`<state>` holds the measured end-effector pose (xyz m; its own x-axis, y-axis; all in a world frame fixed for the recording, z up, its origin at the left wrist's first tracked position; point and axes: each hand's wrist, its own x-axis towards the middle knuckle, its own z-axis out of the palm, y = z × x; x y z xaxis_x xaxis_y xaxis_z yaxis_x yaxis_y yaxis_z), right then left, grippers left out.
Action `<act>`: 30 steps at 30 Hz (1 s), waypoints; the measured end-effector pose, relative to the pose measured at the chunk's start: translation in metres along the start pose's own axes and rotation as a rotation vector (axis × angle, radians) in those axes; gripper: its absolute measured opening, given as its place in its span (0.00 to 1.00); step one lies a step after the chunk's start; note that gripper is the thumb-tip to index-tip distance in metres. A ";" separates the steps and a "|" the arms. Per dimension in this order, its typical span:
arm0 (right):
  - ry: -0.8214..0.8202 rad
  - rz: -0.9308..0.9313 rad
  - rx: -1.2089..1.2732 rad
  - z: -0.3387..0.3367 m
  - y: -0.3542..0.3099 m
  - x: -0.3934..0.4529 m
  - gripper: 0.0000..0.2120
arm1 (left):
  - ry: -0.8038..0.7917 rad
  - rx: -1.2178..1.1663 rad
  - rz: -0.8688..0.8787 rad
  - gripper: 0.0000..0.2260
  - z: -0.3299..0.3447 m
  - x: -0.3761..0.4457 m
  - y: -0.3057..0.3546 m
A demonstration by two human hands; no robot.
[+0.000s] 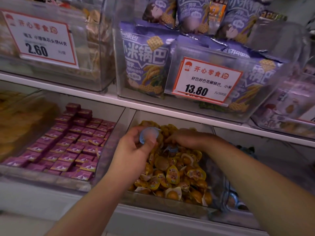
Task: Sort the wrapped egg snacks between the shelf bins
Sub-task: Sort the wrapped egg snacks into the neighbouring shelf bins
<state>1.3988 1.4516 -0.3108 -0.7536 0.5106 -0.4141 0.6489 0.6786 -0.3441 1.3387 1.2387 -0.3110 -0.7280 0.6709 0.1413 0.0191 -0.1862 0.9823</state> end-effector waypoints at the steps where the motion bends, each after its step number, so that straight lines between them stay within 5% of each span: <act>1: -0.031 -0.010 -0.096 0.000 0.001 -0.002 0.22 | -0.002 0.029 0.004 0.07 0.000 0.000 -0.001; 5: -0.093 0.017 -0.220 0.009 0.004 -0.004 0.18 | -0.004 0.082 0.015 0.07 0.000 -0.001 -0.003; 8: -0.045 0.042 -0.291 0.030 -0.002 -0.003 0.31 | -0.007 0.113 0.013 0.06 -0.001 -0.001 -0.004; 14: 0.296 0.066 -0.241 0.069 -0.008 0.004 0.35 | -0.005 0.122 0.030 0.07 -0.001 0.000 -0.004; 21: 0.259 -0.041 -0.211 0.072 -0.004 -0.005 0.20 | -0.026 0.084 0.031 0.06 -0.002 0.002 -0.003; 27: 0.166 -0.116 -0.108 0.070 -0.004 0.001 0.32 | -0.027 0.046 0.002 0.07 -0.002 0.003 -0.003; 30: 0.207 -0.148 0.027 0.072 -0.010 0.004 0.19 | -0.024 0.051 0.003 0.07 -0.002 0.003 -0.002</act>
<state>1.3967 1.4093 -0.3698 -0.8441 0.5061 -0.1770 0.5305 0.7410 -0.4117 1.3353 1.2394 -0.3133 -0.7111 0.6877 0.1463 0.0562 -0.1518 0.9868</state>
